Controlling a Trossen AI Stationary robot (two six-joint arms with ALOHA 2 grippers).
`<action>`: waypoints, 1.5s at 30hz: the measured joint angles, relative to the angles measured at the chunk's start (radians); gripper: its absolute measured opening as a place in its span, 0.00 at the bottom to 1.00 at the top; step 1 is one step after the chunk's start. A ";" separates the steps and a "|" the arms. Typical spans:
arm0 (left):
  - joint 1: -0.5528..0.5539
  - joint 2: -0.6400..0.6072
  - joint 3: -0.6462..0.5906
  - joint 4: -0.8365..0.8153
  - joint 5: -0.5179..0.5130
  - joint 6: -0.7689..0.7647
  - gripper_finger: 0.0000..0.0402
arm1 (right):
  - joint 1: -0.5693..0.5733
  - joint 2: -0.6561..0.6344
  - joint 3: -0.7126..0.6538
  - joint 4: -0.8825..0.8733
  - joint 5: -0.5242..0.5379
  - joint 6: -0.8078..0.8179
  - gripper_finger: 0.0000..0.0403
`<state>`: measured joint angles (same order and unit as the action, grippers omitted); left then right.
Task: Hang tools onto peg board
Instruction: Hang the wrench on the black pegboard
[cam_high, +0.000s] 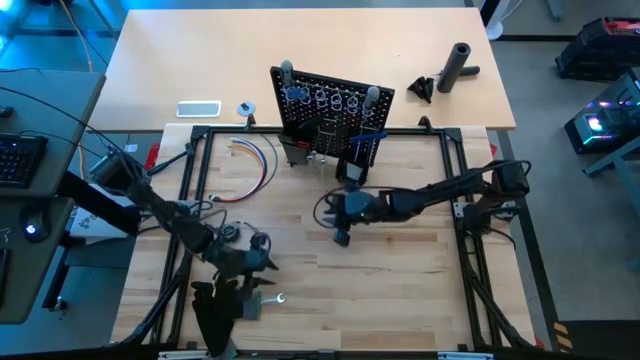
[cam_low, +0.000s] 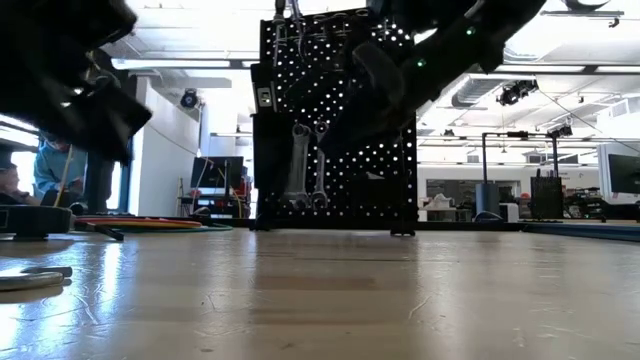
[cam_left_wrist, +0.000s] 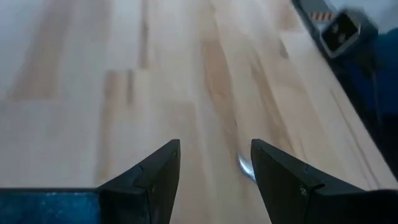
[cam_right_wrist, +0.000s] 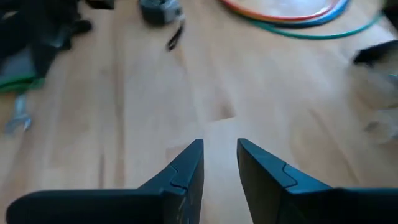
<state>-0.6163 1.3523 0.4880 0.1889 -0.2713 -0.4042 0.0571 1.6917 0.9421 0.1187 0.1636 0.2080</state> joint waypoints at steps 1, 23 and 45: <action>-0.014 0.021 0.004 -0.003 -0.001 -0.016 0.47 | 0.012 0.001 0.000 -0.003 -0.005 -0.007 0.23; -0.147 0.478 0.321 -0.217 -0.222 -0.118 0.39 | 0.129 0.001 -0.001 -0.100 -0.008 -0.039 0.23; 0.092 0.389 0.312 -0.120 -0.420 0.156 0.34 | 0.151 0.001 -0.001 -0.139 0.043 -0.033 0.23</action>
<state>-0.5243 1.7418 0.8002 0.0685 -0.6916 -0.2485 0.2080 1.6928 0.9413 -0.0199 0.2063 0.1749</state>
